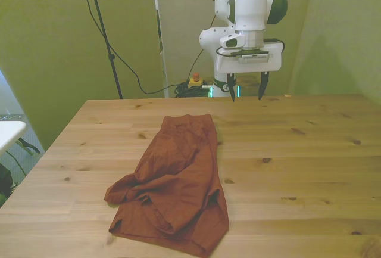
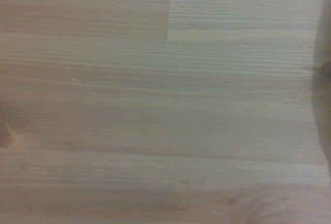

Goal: Unfold the shorts

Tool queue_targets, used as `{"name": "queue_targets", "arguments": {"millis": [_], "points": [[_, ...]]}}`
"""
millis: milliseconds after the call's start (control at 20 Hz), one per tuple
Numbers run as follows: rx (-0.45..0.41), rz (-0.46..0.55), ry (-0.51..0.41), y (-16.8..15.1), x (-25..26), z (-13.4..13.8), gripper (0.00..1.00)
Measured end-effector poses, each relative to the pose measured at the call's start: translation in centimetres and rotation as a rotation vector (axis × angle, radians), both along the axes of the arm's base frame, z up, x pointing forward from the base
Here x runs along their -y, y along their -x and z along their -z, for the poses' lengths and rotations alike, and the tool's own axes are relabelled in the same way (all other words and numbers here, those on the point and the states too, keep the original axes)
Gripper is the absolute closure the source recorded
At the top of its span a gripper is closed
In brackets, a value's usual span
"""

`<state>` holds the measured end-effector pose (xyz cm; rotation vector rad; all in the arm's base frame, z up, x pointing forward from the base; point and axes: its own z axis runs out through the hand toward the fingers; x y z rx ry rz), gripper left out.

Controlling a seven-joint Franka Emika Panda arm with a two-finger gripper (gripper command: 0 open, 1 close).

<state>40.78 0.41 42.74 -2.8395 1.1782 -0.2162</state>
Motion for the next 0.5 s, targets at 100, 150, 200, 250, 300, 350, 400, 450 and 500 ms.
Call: {"name": "queue_targets", "arguments": {"millis": [100,150,200,250,300,350,400,450,500], "points": [[-0.002,0.016,-0.003,0.0,0.0,0.1,0.0],[0.0,0.026,-0.007,-0.1,0.5,0.0,0.0],[0.009,0.059,-0.018,-0.1,2.0,-0.4,0.0],[0.024,0.1,-0.032,-0.3,4.3,-1.1,0.0],[0.039,0.146,-0.054,-0.3,7.8,-2.1,0.0],[0.053,0.184,-0.083,-0.2,11.2,-2.9,0.0],[0.066,0.212,-0.116,-0.2,14.4,-3.6,0.0],[0.075,0.233,-0.153,-0.3,17.2,-4.1,0.0],[0.08,0.25,-0.197,-0.5,19.7,-4.2,0.0]]}}
